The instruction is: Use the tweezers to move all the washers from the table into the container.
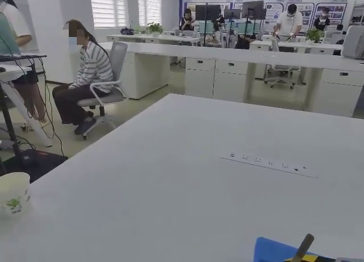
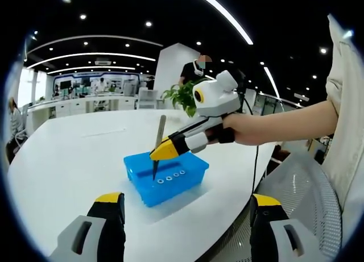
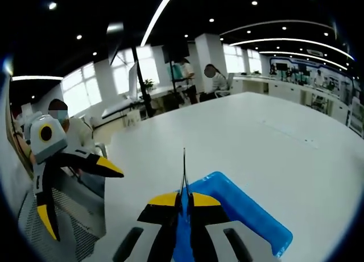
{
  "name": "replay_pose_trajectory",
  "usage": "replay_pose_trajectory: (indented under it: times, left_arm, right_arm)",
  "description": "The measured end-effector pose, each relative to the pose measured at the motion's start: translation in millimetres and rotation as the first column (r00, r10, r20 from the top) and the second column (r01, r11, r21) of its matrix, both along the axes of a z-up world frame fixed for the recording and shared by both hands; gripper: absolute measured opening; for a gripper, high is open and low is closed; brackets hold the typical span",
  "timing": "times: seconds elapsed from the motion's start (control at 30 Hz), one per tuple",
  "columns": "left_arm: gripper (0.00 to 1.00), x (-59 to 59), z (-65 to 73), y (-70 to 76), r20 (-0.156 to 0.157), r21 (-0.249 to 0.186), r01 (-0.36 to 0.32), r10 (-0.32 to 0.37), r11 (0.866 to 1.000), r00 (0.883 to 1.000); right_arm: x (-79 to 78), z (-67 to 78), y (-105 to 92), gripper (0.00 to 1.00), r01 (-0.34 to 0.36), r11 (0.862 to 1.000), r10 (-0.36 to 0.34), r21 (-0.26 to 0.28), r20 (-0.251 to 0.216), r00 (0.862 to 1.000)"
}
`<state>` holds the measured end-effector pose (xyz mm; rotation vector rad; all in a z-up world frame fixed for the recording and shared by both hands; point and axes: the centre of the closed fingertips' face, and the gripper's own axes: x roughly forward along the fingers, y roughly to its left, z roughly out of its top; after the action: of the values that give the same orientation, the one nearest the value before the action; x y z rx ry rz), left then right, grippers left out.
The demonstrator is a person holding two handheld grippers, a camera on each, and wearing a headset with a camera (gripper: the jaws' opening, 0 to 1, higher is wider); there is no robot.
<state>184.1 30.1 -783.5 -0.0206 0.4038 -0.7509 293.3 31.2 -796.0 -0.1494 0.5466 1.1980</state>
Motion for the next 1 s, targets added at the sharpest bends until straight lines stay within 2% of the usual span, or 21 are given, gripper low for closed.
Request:
replay_pose_trajectory:
  times: [0.2, 0.63, 0.9, 1.0]
  left_arm:
    - [0.92, 0.1, -0.9, 0.5, -0.004, 0.005, -0.002, 0.002, 1.0, 1.0]
    - [0.92, 0.4, -3.5, 1.0, -0.008, 0.014, -0.003, 0.003, 1.0, 1.0]
    - [0.92, 0.5, -3.5, 0.9, -0.008, 0.015, -0.003, 0.003, 1.0, 1.0]
    - [0.92, 0.9, -3.6, 0.7, -0.009, 0.015, -0.003, 0.003, 1.0, 1.0]
  right_arm:
    - [6.6, -17.7, -0.7, 0.03, -0.002, 0.999, 0.001, -0.041, -0.021, 1.0]
    - [-1.5, -28.7, 1.3, 0.03, -0.025, 0.998, 0.023, -0.057, -0.035, 0.999]
    - [-4.5, -34.8, 1.5, 0.04, -0.047, 0.995, 0.045, -0.083, -0.019, 0.999]
    - [-5.2, -34.3, 2.3, 0.04, -0.049, 0.996, 0.047, -0.078, -0.019, 0.999]
